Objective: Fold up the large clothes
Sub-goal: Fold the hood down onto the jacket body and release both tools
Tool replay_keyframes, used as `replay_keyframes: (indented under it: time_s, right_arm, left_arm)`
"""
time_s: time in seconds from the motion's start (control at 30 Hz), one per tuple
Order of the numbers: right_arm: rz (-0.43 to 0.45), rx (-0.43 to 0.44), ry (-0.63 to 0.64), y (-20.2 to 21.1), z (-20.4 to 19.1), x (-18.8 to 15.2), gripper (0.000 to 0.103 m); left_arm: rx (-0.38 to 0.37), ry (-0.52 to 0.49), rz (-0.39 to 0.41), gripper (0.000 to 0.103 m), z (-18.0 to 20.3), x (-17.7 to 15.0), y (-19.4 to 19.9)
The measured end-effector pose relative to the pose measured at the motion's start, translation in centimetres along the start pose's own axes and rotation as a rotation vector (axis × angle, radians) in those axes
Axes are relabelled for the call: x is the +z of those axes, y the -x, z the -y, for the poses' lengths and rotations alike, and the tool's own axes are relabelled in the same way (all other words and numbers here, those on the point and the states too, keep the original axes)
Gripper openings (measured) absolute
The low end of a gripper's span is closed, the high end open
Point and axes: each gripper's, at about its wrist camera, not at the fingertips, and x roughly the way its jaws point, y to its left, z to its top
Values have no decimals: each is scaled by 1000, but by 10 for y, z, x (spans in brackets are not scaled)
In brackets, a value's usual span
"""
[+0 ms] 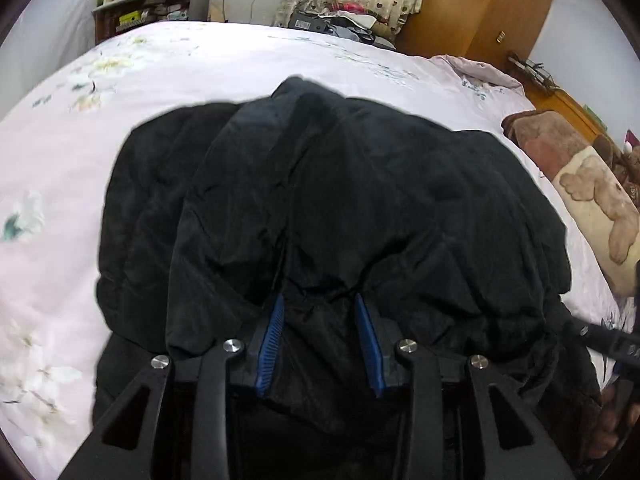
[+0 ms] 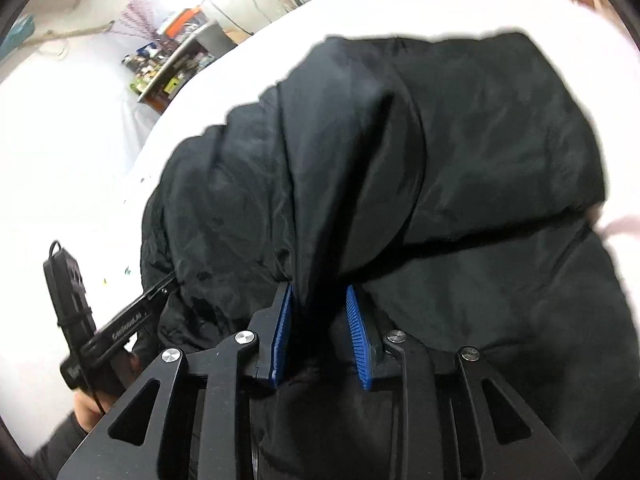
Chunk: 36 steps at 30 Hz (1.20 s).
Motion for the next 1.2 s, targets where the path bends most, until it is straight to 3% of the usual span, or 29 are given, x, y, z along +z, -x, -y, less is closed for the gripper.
replay_keyframes:
  time_s: [0.13,0.27,0.37,0.47,0.5,0.6,0.77,0.87,0.97,1.03,1.13,1.2]
  right_arm:
    - [136,-36,103,33,-21,22,28]
    - [178,-76,162,22,-26,57,28]
    - [162,-138,170,0,-13,74,28]
    - [106,-232,155,-28,15,78,23]
    - [89,-242,143,-34,24,76,23]
    - [80,-222,100,-48,45,68,23]
    - [78,-250,126,-53,44,68,23]
    - [87,-232,101,-23,41,76,23]
    - [191,-185,135,22,21,74,23]
    - [226,-122,175,39,6,62,23]
    - [155,-98,265,21,-16,40,23]
    - [81,-118,261,-5,-10,32,23]
  left_arm:
    - [-46,18,76,39,-2,12,38]
    - [-25,21,171,39,-6,49,45]
    - [13,49,133,39,-20,65,13]
    - [49,49,62,38,-37,52,-25]
    - [57,31,64,34,-36,45,-32]
    - [66,-9,83,32,-33,31,-44]
    - [76,-19,64,32,-31,34,-44]
    - [69,-30,73,32,-23,40,-13]
    - [-7,-44,157,32,-17,29,29]
    - [-52,-57,167,32,-10,19,39]
    - [-39,-73,101,32,-4,1,20]
    - [-42,-22,52,32,-8,-9,0]
